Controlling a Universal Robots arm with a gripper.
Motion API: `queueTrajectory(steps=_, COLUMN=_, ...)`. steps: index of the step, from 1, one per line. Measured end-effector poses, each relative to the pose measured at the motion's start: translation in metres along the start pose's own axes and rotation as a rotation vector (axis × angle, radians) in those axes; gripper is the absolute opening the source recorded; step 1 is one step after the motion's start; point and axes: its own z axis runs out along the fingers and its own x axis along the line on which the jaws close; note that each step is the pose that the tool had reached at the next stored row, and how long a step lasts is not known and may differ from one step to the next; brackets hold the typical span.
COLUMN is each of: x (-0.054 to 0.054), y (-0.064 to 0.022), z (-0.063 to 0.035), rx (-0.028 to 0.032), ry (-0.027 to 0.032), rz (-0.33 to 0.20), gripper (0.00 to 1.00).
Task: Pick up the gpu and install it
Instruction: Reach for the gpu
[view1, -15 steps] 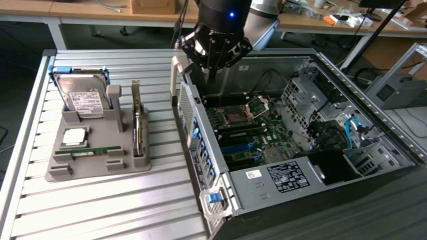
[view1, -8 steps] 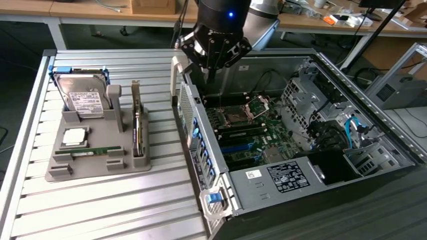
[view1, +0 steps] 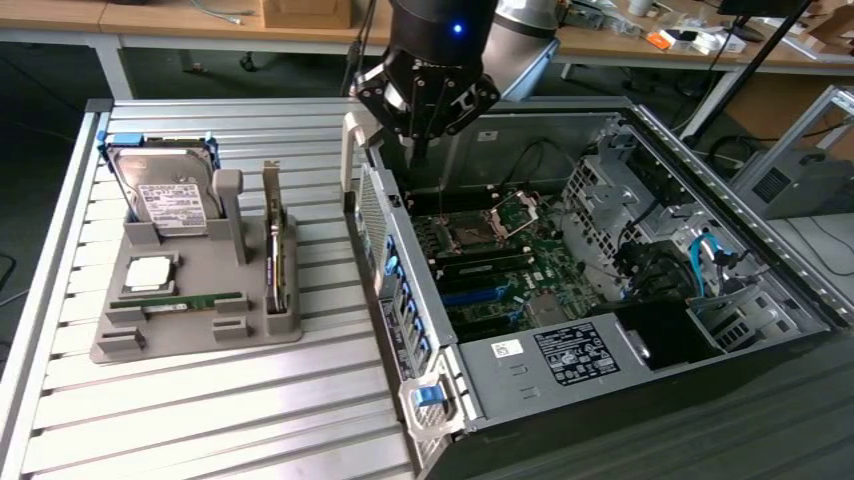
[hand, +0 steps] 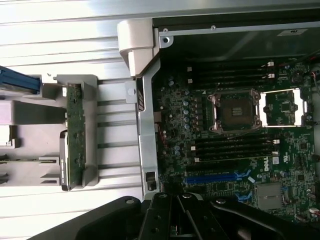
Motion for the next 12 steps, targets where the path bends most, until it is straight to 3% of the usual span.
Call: queueTrajectory(steps=12, x=0.0052, y=-0.0004, z=-0.0002, rx=0.0000, ry=0.0000, rz=0.000, gripper=0.11)
